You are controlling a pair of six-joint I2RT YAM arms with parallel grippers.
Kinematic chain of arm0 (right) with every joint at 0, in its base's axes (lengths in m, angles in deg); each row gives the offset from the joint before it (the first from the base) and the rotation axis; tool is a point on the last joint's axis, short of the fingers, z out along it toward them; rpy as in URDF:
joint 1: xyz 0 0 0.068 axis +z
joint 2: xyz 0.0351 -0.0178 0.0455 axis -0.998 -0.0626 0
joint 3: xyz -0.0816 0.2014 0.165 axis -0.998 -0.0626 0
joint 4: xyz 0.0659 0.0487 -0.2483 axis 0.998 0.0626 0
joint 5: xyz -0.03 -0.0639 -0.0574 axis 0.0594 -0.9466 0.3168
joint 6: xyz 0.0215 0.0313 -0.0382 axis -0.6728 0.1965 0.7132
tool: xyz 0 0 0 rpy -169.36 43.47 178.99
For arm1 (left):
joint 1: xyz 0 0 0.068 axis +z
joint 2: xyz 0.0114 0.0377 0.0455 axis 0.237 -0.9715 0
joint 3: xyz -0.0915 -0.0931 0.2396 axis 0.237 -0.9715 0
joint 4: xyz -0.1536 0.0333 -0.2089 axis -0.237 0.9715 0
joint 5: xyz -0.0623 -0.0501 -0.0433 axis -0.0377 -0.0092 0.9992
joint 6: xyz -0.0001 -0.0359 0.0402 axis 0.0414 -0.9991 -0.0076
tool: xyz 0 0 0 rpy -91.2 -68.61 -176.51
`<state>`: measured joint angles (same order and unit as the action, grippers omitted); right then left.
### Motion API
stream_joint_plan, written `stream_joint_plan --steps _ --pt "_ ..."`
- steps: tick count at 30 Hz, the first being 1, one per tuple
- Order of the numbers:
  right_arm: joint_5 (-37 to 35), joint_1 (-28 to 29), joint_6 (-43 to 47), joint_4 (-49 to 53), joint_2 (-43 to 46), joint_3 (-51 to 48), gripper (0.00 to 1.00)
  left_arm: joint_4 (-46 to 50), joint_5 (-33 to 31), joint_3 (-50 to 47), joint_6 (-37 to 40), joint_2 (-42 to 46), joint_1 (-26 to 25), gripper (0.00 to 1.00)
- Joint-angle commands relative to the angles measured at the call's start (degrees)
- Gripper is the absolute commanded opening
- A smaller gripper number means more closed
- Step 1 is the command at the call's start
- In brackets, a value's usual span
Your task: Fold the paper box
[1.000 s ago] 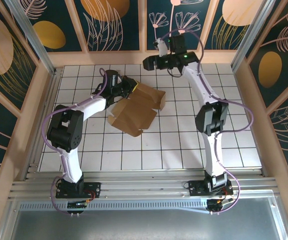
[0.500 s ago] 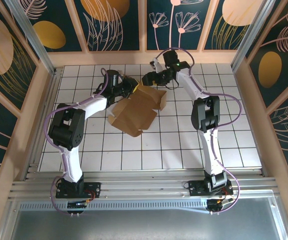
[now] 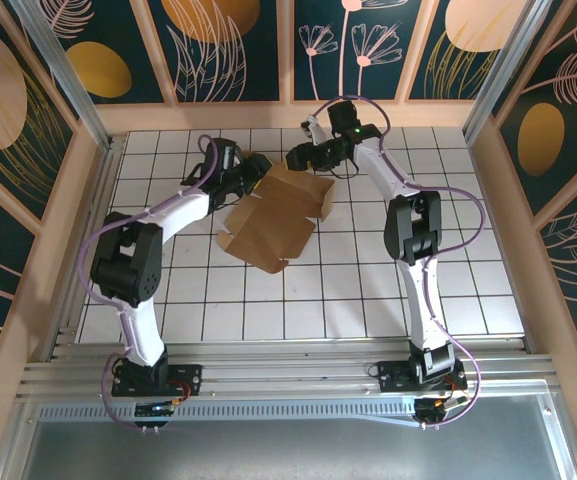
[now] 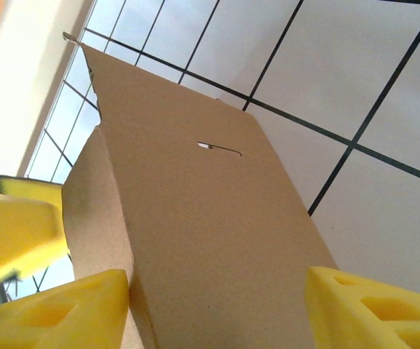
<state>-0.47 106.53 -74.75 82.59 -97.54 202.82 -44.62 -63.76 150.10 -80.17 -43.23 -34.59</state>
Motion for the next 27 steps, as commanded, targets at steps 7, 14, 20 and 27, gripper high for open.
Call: stream_joint_plan --steps 7,14,20,27 --pt "-0.2 -0.6 -0.3 1.1 2.1 -1.9 0.67 22.0 -15.3 12.0 35.8 5.0 1.5 0.47" --pt "-0.5 -0.7 -0.2 1.4 2.2 -1.8 0.67 30.7 -1.4 23.0 44.6 -3.7 2.3 0.46" --pt "-0.6 -0.7 0.0 1.6 2.3 -1.7 0.68 30.7 8.2 26.0 42.5 -8.5 2.3 0.55" --pt "-0.8 -0.7 0.0 1.7 2.3 -1.5 0.68 27.8 13.5 25.7 38.8 -12.0 2.3 0.57"
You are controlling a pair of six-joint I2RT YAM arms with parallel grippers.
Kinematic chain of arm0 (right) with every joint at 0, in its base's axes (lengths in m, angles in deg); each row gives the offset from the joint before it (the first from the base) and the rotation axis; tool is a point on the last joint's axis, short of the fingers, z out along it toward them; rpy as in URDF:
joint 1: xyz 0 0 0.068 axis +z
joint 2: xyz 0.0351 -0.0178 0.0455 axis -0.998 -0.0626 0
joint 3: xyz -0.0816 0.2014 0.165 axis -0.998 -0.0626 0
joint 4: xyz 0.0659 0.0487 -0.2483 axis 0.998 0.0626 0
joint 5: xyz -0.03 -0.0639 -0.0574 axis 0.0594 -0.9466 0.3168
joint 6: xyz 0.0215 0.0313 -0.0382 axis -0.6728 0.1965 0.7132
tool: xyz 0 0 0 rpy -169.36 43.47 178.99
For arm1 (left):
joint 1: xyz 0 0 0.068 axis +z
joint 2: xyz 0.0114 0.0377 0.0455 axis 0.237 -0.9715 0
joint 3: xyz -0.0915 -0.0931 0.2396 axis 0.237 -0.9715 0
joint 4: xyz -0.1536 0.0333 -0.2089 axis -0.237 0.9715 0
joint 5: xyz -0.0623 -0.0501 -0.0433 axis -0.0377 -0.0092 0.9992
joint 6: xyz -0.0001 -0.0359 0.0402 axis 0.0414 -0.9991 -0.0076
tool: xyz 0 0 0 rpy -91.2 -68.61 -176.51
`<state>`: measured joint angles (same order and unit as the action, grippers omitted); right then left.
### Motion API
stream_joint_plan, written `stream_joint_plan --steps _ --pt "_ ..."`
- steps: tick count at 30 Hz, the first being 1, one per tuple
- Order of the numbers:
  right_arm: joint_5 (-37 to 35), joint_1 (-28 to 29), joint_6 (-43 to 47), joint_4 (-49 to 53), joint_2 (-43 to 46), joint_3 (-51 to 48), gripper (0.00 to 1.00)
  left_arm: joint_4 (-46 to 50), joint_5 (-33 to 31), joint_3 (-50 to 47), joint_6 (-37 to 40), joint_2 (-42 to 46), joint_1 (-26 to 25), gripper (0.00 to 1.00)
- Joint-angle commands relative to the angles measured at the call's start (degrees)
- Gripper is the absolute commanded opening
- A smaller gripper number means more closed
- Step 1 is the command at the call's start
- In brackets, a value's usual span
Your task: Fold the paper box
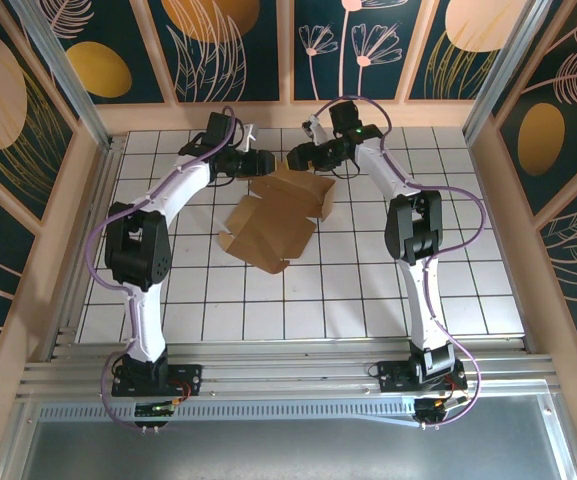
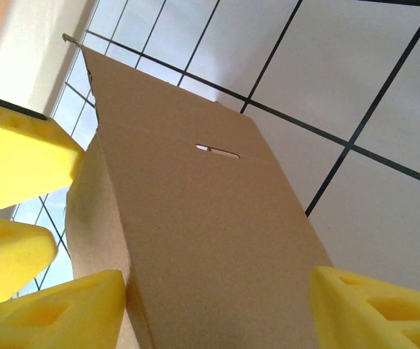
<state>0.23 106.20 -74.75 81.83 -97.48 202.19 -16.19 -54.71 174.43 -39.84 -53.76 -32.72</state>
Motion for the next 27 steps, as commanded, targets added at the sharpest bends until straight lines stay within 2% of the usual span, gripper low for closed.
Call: stream_joint_plan --steps 1,6,11,15,17,19,21,24,27 --pt "-1.4 -0.3 0.0 2.4 2.2 -0.8 0.68 -1.3 4.9 1.1 -1.9 -1.7 0.5 0.57" --pt "-1.0 -0.3 -0.1 2.4 2.0 -0.7 0.67 -2.9 8.8 1.5 -3.0 -3.5 0.5 0.62" --pt "-1.2 -0.3 -0.1 2.6 2.0 -0.7 0.68 -5.5 14.1 1.3 -4.7 -4.0 0.5 0.39" --pt "-1.4 -0.2 -0.2 2.6 2.0 -0.4 0.68 -4.9 12.7 1.5 -4.6 -3.4 0.5 0.29" --pt "-1.6 -0.3 -0.2 2.7 1.9 -0.4 0.68 -4.3 12.2 1.7 -4.4 -3.5 0.4 0.28" --pt "-1.9 -0.2 -0.1 2.8 1.7 -0.4 0.68 -3.9 11.9 1.5 -4.2 -3.4 0.5 0.30" --pt "-2.4 -0.2 0.0 2.9 1.7 -0.5 0.67 -4.7 9.6 0.3 -4.4 -1.9 0.5 0.40" --pt "-3.0 -0.2 0.1 3.1 1.7 -0.4 0.67 -4.9 0.8 -2.2 -2.9 2.4 0.6 0.54" --pt "-2.9 -0.2 0.1 2.9 1.8 -0.4 0.67 -7.6 -9.2 -7.1 -1.4 8.4 0.7 0.56"
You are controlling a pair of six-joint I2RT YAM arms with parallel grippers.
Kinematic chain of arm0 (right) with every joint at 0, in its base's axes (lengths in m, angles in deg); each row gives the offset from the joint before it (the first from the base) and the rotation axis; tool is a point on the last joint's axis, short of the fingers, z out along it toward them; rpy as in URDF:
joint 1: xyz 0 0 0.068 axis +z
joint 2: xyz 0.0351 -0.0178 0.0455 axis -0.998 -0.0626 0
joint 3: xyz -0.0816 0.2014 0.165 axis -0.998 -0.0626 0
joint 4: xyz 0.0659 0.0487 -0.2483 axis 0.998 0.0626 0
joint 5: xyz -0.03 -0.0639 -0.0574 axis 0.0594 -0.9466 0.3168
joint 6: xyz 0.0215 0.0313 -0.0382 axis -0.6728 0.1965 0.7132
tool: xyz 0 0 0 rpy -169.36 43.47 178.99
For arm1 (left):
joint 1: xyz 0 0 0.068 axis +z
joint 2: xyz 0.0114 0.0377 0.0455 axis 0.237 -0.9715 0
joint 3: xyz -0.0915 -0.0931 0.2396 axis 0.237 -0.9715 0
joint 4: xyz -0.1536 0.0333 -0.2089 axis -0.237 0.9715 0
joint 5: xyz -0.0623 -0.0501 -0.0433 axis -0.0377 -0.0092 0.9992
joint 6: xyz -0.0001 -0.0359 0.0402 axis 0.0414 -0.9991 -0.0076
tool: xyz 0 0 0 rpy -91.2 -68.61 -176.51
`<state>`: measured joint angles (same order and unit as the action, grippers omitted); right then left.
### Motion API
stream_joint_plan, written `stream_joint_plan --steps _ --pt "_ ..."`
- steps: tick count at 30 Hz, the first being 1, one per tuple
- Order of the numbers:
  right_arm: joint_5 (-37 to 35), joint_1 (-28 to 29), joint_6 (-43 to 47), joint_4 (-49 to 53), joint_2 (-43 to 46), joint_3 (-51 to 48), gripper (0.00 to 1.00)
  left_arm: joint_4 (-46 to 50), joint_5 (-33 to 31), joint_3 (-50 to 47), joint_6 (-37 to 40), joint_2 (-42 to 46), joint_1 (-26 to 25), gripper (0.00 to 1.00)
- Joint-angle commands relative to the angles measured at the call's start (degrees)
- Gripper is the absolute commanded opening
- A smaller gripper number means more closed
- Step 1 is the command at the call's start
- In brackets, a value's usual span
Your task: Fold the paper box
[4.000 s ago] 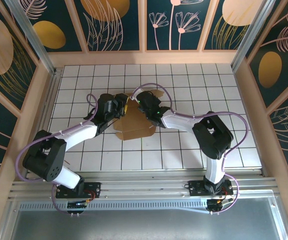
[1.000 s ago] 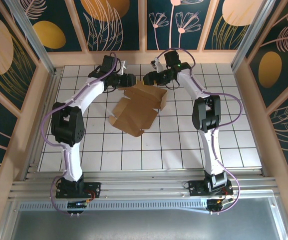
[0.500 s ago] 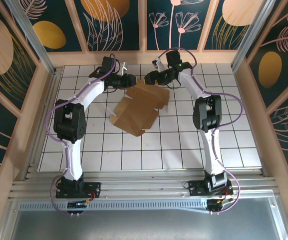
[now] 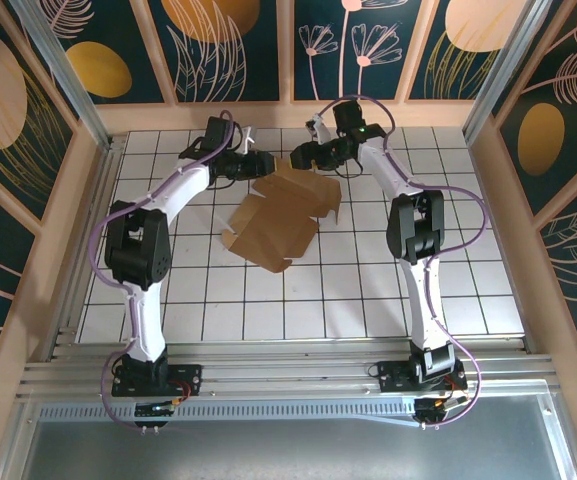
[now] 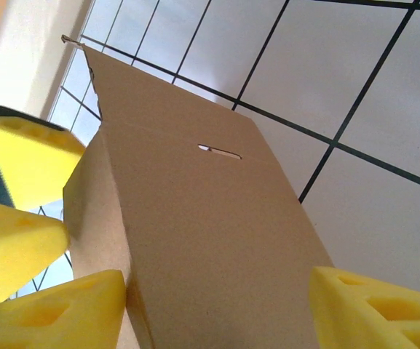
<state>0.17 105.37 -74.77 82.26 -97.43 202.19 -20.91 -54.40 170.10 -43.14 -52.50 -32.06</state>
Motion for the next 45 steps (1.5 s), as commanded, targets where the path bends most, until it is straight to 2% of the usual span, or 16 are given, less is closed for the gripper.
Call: stream_joint_plan --steps 1,3,5,8,13,16,20,27,31,35,38,41,45 --pt "-2.9 0.6 0.1 2.5 1.7 -0.4 0.67 -4.5 -12.0 -5.0 2.3 9.1 0.2 0.55" --pt "-2.8 0.6 0.1 2.5 1.7 -0.3 0.67 -6.5 -15.7 -8.8 1.9 12.0 1.1 0.52" --pt "-2.9 0.5 0.2 2.6 1.7 -0.3 0.67 -6.8 -16.8 -11.1 0.7 13.1 3.5 0.49" --pt "-3.0 0.5 0.3 2.7 1.6 -0.3 0.67 -9.2 -12.2 -15.0 1.5 12.8 7.4 0.48" --pt "-2.9 0.5 0.3 2.7 1.7 0.0 0.67 -7.2 -4.1 -14.5 9.1 5.8 7.9 0.44" --pt "-2.9 0.5 0.2 2.8 1.6 -0.1 0.67 -10.4 -4.2 -15.7 8.0 3.7 7.9 0.43" --pt "-3.0 0.5 0.3 2.8 1.5 -0.1 0.67 -15.9 1.0 -15.8 5.6 0.1 7.6 0.43" --pt "-2.9 0.5 0.5 3.0 1.4 -0.4 0.67 -17.4 -3.0 -11.6 5.1 -6.9 5.8 0.44" --pt "-2.9 0.5 0.4 2.8 1.2 -0.5 0.67 -17.4 -0.4 -7.3 6.6 -9.7 5.2 0.46" --pt "-2.6 0.6 0.1 2.7 0.9 0.0 0.67 -13.3 -1.7 -1.4 8.6 -13.9 4.2 0.47" --pt "-2.7 0.6 0.2 2.9 0.9 0.0 0.67 -11.4 0.3 2.2 9.2 -16.6 4.0 0.48" --pt "-2.9 0.6 0.2 2.9 1.0 -0.2 0.67 -10.7 3.6 3.4 9.9 -17.8 3.6 0.46" --pt "-4.1 0.7 -0.4 2.5 0.9 -0.7 0.67 -9.2 4.9 3.3 12.2 -18.5 2.6 0.43"
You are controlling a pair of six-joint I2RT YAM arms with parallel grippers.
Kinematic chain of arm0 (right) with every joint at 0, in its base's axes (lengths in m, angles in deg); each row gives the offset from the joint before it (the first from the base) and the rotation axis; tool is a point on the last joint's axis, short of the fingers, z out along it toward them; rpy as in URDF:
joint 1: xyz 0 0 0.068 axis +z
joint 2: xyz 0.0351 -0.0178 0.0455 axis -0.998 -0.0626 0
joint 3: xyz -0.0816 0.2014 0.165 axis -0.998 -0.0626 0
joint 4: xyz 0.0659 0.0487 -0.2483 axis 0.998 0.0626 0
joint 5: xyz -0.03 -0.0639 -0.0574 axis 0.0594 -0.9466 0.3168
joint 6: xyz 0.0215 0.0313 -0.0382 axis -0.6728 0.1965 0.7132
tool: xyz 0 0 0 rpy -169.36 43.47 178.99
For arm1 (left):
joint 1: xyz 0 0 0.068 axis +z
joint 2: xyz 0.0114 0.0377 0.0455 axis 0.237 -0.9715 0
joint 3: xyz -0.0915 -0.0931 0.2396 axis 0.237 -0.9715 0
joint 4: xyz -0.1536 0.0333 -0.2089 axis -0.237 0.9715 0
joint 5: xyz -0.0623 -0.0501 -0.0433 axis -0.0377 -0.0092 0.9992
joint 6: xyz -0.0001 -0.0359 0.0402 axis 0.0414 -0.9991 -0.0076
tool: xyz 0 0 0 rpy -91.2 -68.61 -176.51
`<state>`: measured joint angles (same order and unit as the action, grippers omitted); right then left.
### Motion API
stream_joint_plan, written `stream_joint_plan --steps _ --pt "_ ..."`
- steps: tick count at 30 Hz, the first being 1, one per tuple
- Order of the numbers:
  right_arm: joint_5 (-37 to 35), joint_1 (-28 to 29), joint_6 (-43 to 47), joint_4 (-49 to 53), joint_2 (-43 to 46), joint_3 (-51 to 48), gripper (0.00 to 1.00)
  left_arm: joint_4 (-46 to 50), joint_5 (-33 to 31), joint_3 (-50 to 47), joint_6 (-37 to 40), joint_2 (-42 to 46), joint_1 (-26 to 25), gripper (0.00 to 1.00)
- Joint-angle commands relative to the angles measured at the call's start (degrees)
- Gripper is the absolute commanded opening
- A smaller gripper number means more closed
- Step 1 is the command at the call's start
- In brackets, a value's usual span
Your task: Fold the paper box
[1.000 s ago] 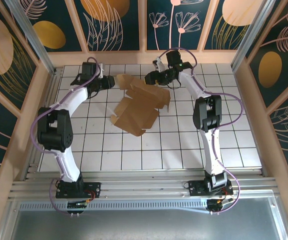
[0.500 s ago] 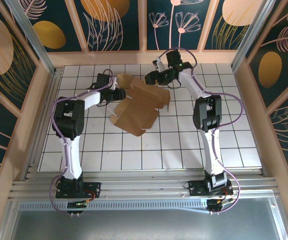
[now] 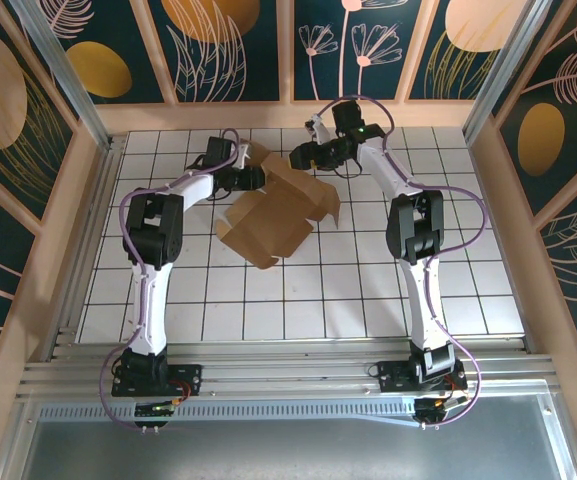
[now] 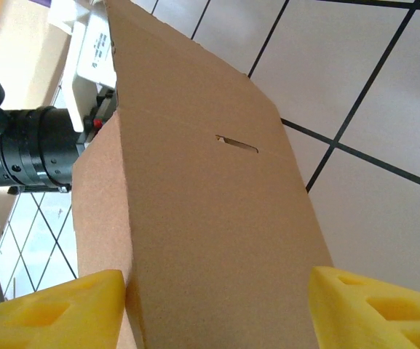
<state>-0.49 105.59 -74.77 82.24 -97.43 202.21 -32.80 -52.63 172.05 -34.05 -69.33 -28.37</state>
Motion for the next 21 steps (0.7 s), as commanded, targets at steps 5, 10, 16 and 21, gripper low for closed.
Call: stream_joint_plan --steps 5,10,16,21 --pt "-3.5 0.5 -1.0 2.3 0.8 -0.7 0.66 5.3 0.8 4.1 4.7 -4.2 -1.8 0.44" --pt "-3.4 0.4 -1.0 2.6 0.9 -0.2 0.65 6.6 -3.5 5.9 5.7 -4.9 -1.8 0.49" --pt "-3.3 0.5 -1.0 2.8 0.8 0.2 0.65 4.6 -16.0 1.9 3.3 -0.3 -1.7 0.60" --pt "-3.3 0.4 -0.8 2.9 0.6 0.1 0.65 2.4 -20.7 0.3 2.2 0.7 -1.7 0.64"
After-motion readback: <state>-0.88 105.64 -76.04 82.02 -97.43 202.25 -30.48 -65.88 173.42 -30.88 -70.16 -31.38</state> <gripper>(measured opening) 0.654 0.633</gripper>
